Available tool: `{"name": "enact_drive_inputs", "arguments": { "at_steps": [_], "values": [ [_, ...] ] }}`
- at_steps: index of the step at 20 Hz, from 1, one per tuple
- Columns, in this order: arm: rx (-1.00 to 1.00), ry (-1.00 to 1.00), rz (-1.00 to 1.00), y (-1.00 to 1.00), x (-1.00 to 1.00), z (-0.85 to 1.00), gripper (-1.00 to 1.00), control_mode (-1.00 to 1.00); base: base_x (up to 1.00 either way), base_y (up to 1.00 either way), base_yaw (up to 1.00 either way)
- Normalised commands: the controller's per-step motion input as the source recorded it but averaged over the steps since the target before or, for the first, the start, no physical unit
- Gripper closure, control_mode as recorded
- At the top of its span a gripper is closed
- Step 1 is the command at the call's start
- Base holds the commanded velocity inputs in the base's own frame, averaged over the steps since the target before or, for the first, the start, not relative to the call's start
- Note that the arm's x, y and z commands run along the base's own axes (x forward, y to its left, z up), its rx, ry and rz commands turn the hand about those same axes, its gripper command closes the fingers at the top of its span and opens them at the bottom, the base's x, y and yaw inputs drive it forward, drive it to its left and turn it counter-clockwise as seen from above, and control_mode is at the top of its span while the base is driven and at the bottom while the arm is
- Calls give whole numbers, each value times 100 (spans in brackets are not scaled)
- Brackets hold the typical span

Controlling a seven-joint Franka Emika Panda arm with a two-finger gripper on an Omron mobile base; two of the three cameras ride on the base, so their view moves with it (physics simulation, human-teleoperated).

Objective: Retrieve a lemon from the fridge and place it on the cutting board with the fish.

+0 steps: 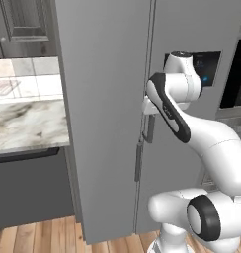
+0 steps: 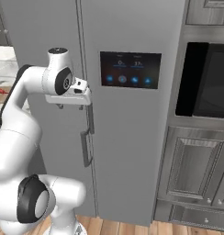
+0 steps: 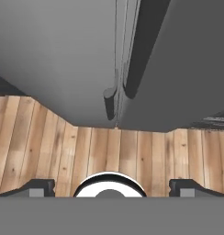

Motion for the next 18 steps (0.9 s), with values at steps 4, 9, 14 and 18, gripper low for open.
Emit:
{"name": "enact_drive_inputs", "arguments": {
  "at_steps": [4, 9, 14, 18],
  "values": [
    [0, 0, 0, 0, 0, 0, -100, 100, -33, 0, -4],
    [0, 0, 0, 0, 0, 0, -100, 100, -34, 0, -2],
    [0, 0, 0, 0, 0, 0, -100, 100, -19, 0, 0],
    [0, 0, 0, 0, 0, 0, -100, 100, -18, 0, 0]
  ]
}}
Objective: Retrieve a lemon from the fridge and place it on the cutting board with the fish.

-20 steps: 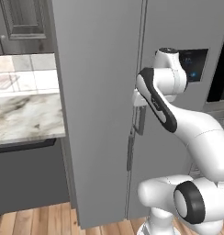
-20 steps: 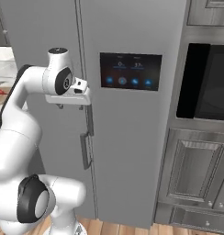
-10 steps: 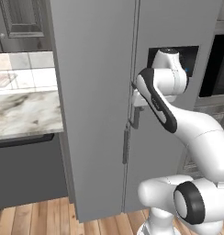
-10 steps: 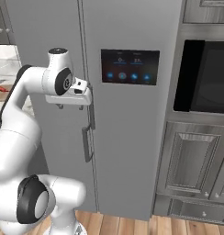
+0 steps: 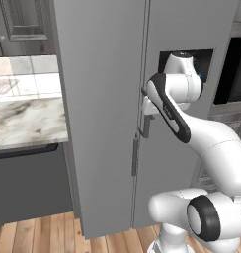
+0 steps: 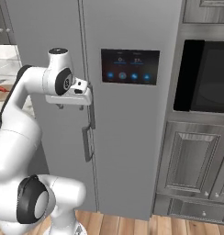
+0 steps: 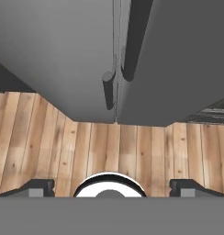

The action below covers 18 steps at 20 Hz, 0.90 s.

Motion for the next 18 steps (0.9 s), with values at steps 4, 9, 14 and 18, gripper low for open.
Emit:
{"name": "enact_drive_inputs", "arguments": {
  "at_steps": [4, 9, 14, 18],
  "values": [
    [0, 0, 0, 0, 0, 0, -100, -100, 0, 0, 0],
    [0, -16, 0, 0, 0, -17, -100, -100, 0, 0, 0],
    [4, -35, 0, -12, 0, -24, -100, -100, 0, 0, 0],
    [5, -9, 5, -18, 33, -7, -100, -100, 0, 0, 0]
  ]
}}
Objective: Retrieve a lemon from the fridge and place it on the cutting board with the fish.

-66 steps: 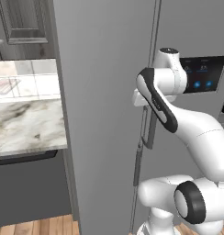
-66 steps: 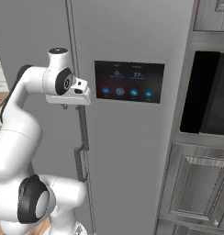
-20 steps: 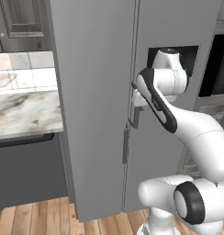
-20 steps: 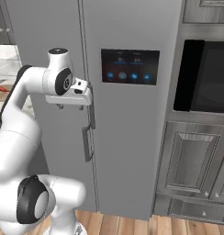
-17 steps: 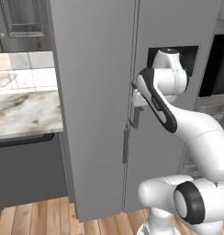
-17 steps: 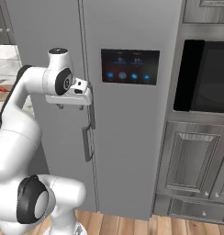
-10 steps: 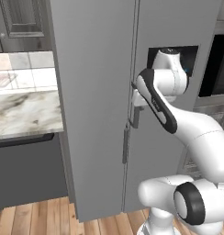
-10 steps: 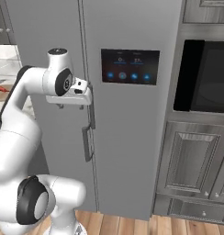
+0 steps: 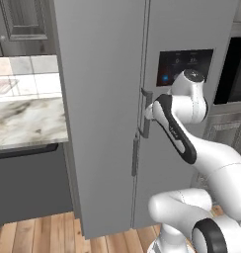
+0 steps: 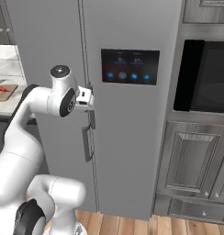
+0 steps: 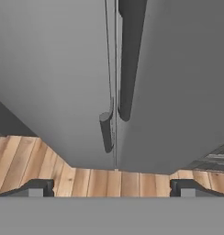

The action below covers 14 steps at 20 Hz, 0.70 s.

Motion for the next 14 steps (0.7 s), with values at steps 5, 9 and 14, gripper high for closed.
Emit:
{"name": "enact_drive_inputs", "arguments": {
  "at_steps": [5, 9, 14],
  "values": [
    [0, -5, 1, -8, 22, -15, -100, -100, 0, 0, 0],
    [0, 0, 0, -1, 24, -6, -100, -100, 0, 0, 0],
    [0, -1, 0, 0, 42, -3, -100, -100, 0, 0, 0]
  ]
}}
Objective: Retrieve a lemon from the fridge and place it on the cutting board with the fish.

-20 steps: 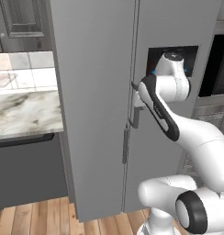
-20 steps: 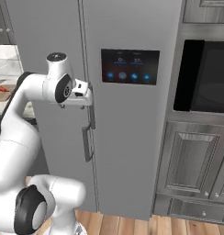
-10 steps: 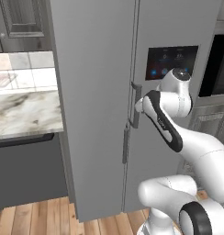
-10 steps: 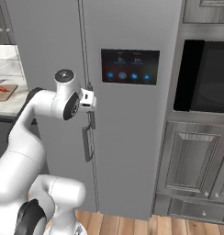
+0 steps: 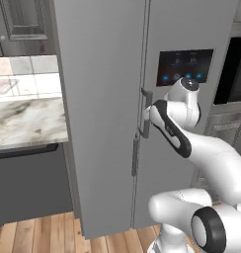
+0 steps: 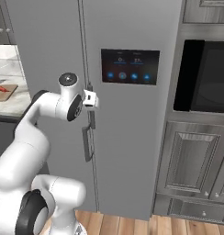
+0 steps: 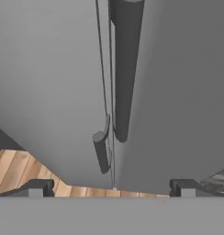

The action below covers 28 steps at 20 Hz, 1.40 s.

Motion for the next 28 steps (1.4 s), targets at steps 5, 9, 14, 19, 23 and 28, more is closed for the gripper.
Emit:
{"name": "enact_drive_inputs", "arguments": {
  "at_steps": [5, 9, 14, 19, 23, 28],
  "values": [
    [0, -1, -1, 0, 48, -7, -100, -100, 0, 0, 0],
    [0, 0, 0, 0, 49, -6, -100, -100, 0, 0, 0],
    [0, 0, -1, 0, 46, -7, -100, -100, 0, 0, 0],
    [0, 0, -2, 0, 41, -10, -100, -100, 0, 0, 0],
    [0, 0, -3, 0, 18, -13, -100, -100, 0, 0, 0],
    [0, -1, -1, 0, 10, -18, -100, -100, 0, 0, 0]
  ]
}}
